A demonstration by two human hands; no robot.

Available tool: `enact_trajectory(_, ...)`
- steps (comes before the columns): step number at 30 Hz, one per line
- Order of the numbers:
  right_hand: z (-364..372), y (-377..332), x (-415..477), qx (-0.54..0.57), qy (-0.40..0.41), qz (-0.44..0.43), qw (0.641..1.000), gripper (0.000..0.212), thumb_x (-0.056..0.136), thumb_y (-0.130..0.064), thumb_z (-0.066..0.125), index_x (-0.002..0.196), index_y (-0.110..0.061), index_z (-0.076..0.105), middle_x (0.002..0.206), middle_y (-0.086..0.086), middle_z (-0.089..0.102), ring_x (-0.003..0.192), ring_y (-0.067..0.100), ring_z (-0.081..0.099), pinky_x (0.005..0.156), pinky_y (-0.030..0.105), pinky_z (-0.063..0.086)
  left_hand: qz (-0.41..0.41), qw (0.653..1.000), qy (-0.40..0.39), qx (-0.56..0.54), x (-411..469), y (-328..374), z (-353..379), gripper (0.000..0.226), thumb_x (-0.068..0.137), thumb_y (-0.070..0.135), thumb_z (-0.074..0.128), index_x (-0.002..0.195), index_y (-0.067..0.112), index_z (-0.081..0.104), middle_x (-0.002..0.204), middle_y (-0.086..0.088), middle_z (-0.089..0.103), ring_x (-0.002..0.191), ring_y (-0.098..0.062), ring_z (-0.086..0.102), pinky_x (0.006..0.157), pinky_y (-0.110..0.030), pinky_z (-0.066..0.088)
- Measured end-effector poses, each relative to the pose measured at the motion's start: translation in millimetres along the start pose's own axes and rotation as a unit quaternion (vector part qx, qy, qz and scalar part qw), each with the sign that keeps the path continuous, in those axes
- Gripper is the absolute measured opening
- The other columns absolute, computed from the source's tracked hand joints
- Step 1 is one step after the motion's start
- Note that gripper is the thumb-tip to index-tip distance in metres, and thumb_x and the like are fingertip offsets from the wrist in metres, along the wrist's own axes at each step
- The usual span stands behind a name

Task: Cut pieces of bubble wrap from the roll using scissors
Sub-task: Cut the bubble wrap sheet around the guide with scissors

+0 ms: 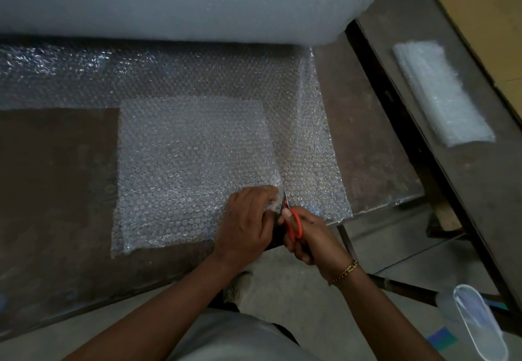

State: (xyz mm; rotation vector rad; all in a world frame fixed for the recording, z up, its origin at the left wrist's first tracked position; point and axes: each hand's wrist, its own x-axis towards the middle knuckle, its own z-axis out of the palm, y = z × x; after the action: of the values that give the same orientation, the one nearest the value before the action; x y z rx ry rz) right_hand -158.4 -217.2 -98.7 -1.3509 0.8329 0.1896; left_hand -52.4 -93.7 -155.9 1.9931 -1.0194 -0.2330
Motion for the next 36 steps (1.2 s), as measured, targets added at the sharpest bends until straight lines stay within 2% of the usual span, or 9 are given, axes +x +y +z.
enact_trajectory(5,-2,3,-1,0.002,0.000,-0.018,1.000,0.036,0.092,-0.041,0.061,0.095,-0.005,0.056,0.059,0.009,0.051,0.045,0.012,0.037,0.039,0.018,0.027,0.001,1.000,0.003,0.004,0,0,1,0.033,0.088,0.010,0.052,0.119,0.009,0.064,0.122,-0.002,0.067,0.111,-0.021,0.061,0.096,-0.040,0.044)
enact_trajectory(8,-3,2,-2,0.011,-0.002,0.003,1.000,0.049,0.090,-0.050,0.058,0.102,-0.002,0.058,0.060,0.011,0.053,0.042,0.014,0.037,0.039,0.017,0.026,0.000,1.000,0.001,0.002,0,0,1,0.032,0.090,0.012,0.050,0.119,0.010,0.064,0.122,-0.002,0.067,0.112,-0.021,0.060,0.096,-0.040,0.044)
enact_trajectory(13,-4,1,-5,0.002,-0.015,0.029,0.999,0.057,0.088,-0.059,0.054,0.106,-0.005,0.058,0.063,0.010,0.054,0.041,0.013,0.036,0.040,0.016,0.026,0.001,1.000,-0.002,0.000,0,0,0,0.035,0.090,0.013,0.049,0.122,0.009,0.064,0.124,-0.002,0.066,0.115,-0.021,0.060,0.098,-0.040,0.044)
enact_trajectory(20,-2,-7,7,-0.012,-0.009,0.010,1.000,0.041,0.095,-0.052,0.053,0.099,-0.012,0.060,0.065,0.014,0.054,0.044,0.016,0.036,0.042,0.016,0.025,-0.001,1.000,0.000,-0.005,0,0,-2,0.036,0.090,0.012,0.049,0.122,0.008,0.064,0.122,-0.003,0.066,0.113,-0.021,0.060,0.097,-0.038,0.043)
enact_trajectory(23,-3,-9,12,-0.010,-0.008,0.000,1.000,0.043,0.097,-0.049,0.053,0.099,-0.006,0.059,0.064,0.015,0.053,0.044,0.016,0.035,0.041,0.017,0.024,0.001,1.000,0.008,-0.011,0,2,-2,0.036,0.088,0.011,0.049,0.121,0.008,0.064,0.122,-0.003,0.066,0.112,-0.021,0.061,0.097,-0.037,0.043)
enact_trajectory(28,-3,-11,19,-0.012,-0.001,0.000,1.000,0.033,0.097,-0.050,0.054,0.092,-0.018,0.060,0.063,0.015,0.053,0.040,0.017,0.037,0.040,0.016,0.025,-0.001,1.000,0.014,-0.021,0,3,-4,0.037,0.087,0.010,0.049,0.121,0.009,0.064,0.123,-0.002,0.066,0.114,-0.019,0.061,0.100,-0.031,0.041)
enact_trajectory(36,-2,-12,23,-0.019,-0.007,-0.017,1.000,0.030,0.098,-0.046,0.053,0.089,-0.018,0.061,0.060,0.013,0.054,0.036,0.015,0.036,0.041,0.016,0.023,-0.004,1.000,0.013,-0.029,1,5,-5,0.037,0.087,0.010,0.049,0.121,0.011,0.064,0.124,0.001,0.066,0.114,-0.015,0.059,0.100,-0.027,0.040)
